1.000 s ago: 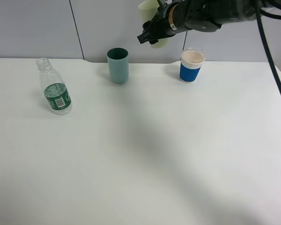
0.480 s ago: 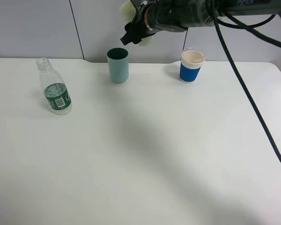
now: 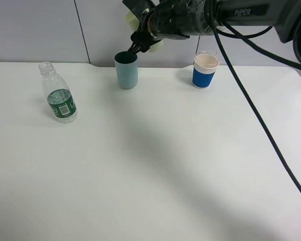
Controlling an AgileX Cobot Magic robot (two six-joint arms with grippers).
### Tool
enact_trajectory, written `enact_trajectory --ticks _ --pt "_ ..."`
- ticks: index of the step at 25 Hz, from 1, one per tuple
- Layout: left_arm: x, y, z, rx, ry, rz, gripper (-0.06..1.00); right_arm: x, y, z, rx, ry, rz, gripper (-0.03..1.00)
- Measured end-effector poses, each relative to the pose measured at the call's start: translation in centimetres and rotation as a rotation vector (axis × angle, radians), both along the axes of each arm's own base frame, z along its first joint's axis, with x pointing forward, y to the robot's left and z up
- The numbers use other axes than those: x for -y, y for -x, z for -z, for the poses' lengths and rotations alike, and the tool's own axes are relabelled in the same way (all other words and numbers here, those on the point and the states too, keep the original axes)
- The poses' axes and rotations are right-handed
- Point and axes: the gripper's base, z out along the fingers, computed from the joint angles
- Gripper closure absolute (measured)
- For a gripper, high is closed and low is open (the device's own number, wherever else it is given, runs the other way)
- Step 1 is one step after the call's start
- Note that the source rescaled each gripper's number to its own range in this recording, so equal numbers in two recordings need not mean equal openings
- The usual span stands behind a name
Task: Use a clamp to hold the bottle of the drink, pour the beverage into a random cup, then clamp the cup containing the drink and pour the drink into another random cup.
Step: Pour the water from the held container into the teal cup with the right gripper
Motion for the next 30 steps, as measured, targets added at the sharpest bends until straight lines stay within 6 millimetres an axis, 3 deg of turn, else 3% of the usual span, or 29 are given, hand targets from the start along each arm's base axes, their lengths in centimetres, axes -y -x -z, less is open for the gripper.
enact_trajectory --ticks 18,30 --pt "0.0 0.0 0.0 0.0 0.0 0.0 -0.06 0.85 -0.08 0.13 0.052 0.316 -0.049 0.96" --pt "0.0 0.0 0.0 0.0 0.0 0.0 -0.06 0.05 0.25 -0.07 0.112 0.443 -0.144 0.96"
